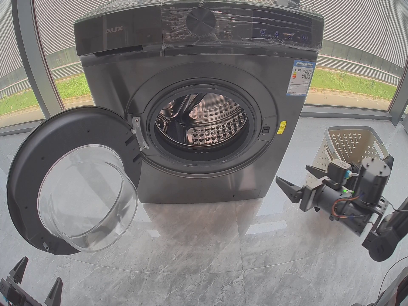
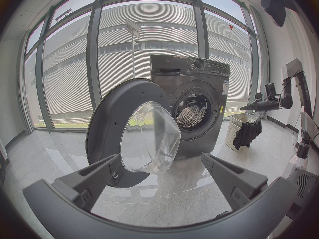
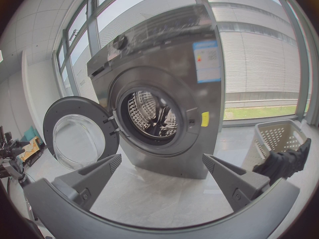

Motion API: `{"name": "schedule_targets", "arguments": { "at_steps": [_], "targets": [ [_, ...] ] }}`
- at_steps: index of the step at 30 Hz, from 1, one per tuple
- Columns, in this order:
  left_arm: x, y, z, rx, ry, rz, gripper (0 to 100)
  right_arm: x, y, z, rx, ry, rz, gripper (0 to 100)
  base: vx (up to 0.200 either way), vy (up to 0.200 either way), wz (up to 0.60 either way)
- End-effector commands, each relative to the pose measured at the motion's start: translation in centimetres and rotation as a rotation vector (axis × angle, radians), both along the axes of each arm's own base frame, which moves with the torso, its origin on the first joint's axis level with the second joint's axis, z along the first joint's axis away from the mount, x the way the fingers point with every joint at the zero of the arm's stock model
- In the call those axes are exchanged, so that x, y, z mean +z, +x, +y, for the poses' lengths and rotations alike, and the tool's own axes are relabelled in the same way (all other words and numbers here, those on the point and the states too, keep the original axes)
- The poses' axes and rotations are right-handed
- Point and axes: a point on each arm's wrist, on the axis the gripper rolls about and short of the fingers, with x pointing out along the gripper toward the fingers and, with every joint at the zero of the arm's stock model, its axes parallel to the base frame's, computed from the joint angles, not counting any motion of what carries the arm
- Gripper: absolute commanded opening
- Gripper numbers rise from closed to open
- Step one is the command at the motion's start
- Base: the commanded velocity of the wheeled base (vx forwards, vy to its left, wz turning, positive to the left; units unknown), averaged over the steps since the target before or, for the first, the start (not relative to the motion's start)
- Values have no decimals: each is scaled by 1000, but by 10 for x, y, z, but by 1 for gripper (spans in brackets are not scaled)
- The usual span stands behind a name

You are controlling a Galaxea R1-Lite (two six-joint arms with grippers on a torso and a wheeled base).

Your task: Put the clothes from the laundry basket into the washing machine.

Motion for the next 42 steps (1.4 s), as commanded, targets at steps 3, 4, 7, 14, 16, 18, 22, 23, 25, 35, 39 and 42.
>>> {"name": "schedule_targets", "arguments": {
  "at_steps": [3, 4, 7, 14, 16, 18, 22, 23, 25, 35, 39, 42],
  "targets": [
    [-5, 0, 0, 0, 3, 0, 100, 28, -59, -48, -87, 47, -111, 100, 0, 0, 0],
    [-5, 0, 0, 0, 4, 0, 100, 29, -64, -53, -102, 51, -118, 100, 0, 0, 0],
    [-5, 0, 0, 2, 3, 0, 100, 33, -80, -69, -151, 65, -154, 100, 0, 0, 0],
    [-5, 0, 0, 0, 0, 0, 100, 36, -111, -90, -221, 74, -223, 100, 0, 0, 0],
    [-5, 0, 0, -1, -3, 0, 100, 35, -120, -92, -223, 76, -224, 100, 0, 0, 0],
    [-5, 0, 0, -1, -3, 0, 100, 34, -122, -93, -224, 73, -217, 100, 0, 0, 0],
    [-5, 0, 0, -2, -5, 0, 100, 38, -141, -100, -252, 82, -243, 100, 0, 0, 0],
    [-5, 0, 0, -2, -5, 0, 100, 38, -148, -102, -261, 83, -249, 100, 0, 0, 0],
    [-5, 0, 0, -2, -3, 0, 100, 33, -162, -106, -265, 70, -227, 100, 0, 0, 0],
    [-5, 0, 0, -2, -5, 0, 100, 1, -224, -120, -318, 34, -200, 100, 0, 0, 0],
    [-5, 0, 0, -2, -5, 0, 100, -8, -234, -121, -337, 30, -199, 100, 0, 0, 0],
    [-5, 0, 0, -4, -5, 0, 100, -21, -243, -122, -345, 22, -173, 100, 0, 0, 0]
  ]
}}
